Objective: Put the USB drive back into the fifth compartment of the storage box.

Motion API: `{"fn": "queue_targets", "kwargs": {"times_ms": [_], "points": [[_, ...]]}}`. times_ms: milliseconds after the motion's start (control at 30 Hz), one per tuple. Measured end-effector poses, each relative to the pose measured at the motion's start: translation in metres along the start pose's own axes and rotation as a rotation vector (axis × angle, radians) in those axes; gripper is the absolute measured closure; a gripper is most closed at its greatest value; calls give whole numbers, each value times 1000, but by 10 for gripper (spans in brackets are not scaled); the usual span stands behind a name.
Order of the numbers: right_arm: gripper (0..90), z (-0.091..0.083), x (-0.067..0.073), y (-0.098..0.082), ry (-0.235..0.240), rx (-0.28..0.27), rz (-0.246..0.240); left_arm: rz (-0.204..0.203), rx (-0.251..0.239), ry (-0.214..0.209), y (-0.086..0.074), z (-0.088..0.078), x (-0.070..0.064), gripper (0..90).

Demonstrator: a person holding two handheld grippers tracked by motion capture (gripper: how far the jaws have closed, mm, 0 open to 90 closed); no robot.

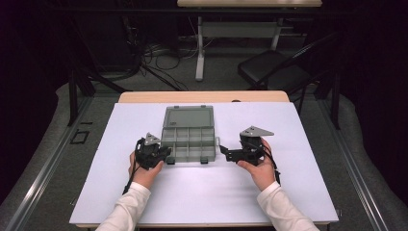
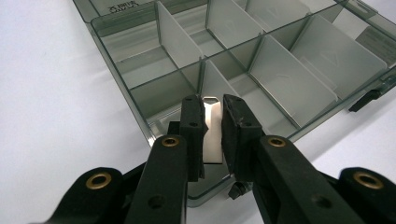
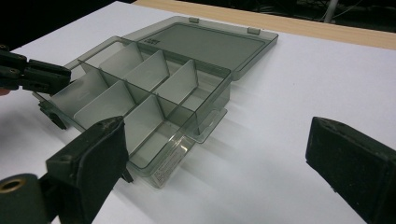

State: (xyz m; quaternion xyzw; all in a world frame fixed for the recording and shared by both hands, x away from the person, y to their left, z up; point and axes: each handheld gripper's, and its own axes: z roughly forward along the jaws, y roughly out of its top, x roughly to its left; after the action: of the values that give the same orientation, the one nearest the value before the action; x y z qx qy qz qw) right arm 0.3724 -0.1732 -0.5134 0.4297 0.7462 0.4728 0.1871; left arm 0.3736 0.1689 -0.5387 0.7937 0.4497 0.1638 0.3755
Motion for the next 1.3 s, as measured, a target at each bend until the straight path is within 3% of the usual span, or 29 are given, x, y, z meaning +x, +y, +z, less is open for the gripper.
{"fn": "queue_targets", "kwargs": {"times_ms": [100,200,700,833,967,1133,1300], "points": [[50,0,0,0,1,0,-2,1,7,0,0,1,0,787],[50,0,0,0,0,-4,-2,-10,8,5,-1,1,1,723],[51,0,-1,0,-1,-6,4,-38,-84,34,4,-13,-1,437],[51,0,-1,0,-4,-3,6,-15,-98,32,8,-16,2,367],[51,0,-1,0,-6,1,5,25,-120,-4,16,-19,4,359],[51,1,-3,0,-7,1,11,14,-96,-46,36,-22,8,353],[55,0,-4,1,-4,-10,16,15,-85,-24,52,-19,12,272]]}}
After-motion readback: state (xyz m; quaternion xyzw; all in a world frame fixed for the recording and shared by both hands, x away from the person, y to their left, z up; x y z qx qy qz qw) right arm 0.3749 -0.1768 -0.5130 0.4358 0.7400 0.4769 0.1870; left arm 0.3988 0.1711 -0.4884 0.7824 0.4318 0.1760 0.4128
